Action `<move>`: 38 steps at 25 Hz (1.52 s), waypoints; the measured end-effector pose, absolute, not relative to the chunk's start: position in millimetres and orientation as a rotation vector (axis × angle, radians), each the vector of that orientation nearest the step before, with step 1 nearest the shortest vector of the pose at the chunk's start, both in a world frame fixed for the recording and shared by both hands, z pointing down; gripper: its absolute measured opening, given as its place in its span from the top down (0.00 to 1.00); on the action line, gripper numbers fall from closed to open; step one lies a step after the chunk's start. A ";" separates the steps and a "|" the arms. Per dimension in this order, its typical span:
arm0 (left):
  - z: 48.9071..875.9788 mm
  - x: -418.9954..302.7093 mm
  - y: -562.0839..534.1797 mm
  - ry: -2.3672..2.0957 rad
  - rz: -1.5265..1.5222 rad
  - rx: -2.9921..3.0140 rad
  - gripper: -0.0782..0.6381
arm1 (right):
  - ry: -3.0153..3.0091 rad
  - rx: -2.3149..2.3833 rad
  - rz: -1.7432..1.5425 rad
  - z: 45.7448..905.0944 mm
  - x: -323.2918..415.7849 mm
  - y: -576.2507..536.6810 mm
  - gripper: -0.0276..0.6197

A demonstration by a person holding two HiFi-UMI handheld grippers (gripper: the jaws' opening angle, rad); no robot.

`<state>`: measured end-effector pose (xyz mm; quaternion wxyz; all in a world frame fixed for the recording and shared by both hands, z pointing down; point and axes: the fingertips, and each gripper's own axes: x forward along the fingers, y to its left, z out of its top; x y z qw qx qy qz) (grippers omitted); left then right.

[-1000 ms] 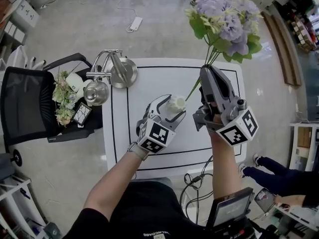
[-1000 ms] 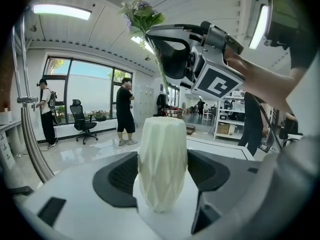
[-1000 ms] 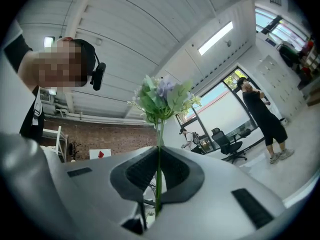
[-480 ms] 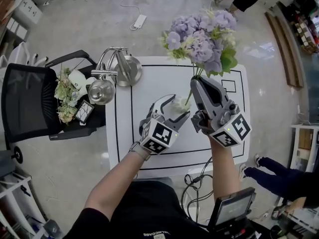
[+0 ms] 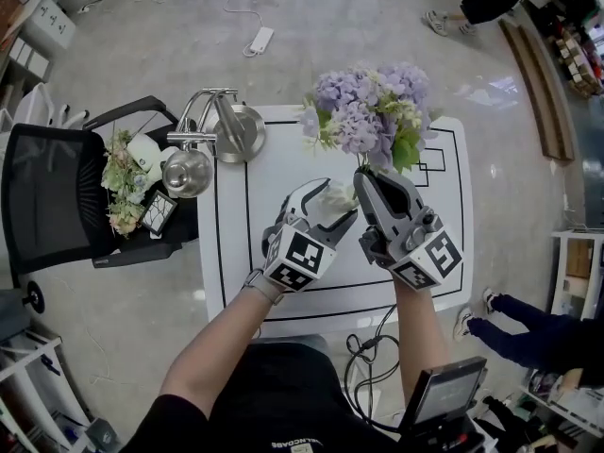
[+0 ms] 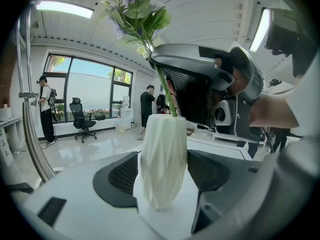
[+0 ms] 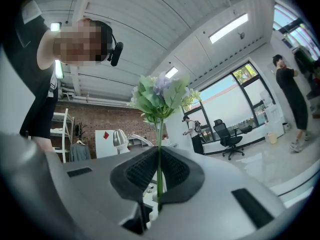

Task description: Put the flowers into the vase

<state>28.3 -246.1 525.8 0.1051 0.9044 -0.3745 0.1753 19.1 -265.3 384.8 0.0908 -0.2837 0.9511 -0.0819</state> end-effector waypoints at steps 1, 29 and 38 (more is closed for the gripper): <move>525.4 28.4 -246.3 -1.106 0.517 2.664 0.45 | 2.829 -0.851 -0.240 385.7 20.5 -263.8 0.92; 528.7 30.6 -243.7 -1.160 0.540 2.664 0.45 | 3.121 -1.065 -0.134 438.9 23.1 -228.5 0.92; 529.7 26.4 -241.4 -1.161 0.539 2.665 0.45 | 3.157 -1.123 -0.155 450.1 23.1 -219.3 0.92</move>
